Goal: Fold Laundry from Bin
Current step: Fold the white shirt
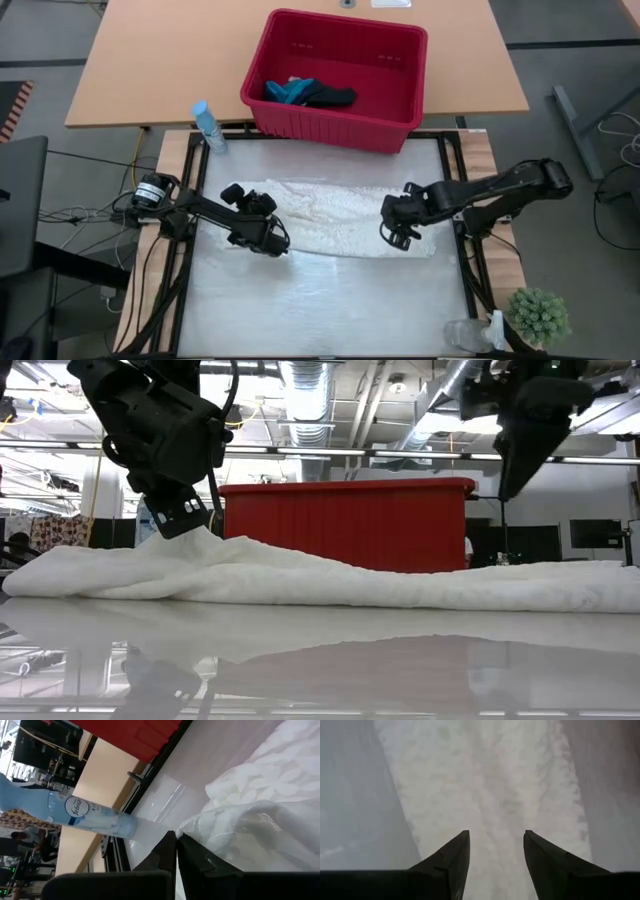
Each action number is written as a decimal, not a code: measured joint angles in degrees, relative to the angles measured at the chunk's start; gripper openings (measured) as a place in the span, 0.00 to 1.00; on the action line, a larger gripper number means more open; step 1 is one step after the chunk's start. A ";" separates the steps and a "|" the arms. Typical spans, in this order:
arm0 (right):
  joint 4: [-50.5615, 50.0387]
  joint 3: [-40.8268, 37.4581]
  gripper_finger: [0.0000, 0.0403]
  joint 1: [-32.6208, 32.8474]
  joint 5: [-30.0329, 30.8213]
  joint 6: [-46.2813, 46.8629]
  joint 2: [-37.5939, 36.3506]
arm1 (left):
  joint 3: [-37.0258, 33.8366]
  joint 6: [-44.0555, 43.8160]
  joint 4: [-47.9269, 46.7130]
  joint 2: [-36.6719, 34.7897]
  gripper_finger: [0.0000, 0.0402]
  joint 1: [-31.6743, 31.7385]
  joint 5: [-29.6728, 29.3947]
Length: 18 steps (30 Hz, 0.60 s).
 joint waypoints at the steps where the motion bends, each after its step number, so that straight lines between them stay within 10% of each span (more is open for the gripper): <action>1: -0.17 0.00 0.50 0.29 -1.06 0.02 0.20 | 0.00 0.00 0.02 0.00 0.00 0.00 -0.02; 18: -1.34 -1.94 0.34 -2.44 -4.31 -6.78 17.77 | 0.00 5.17 3.56 0.00 0.00 -0.03 0.97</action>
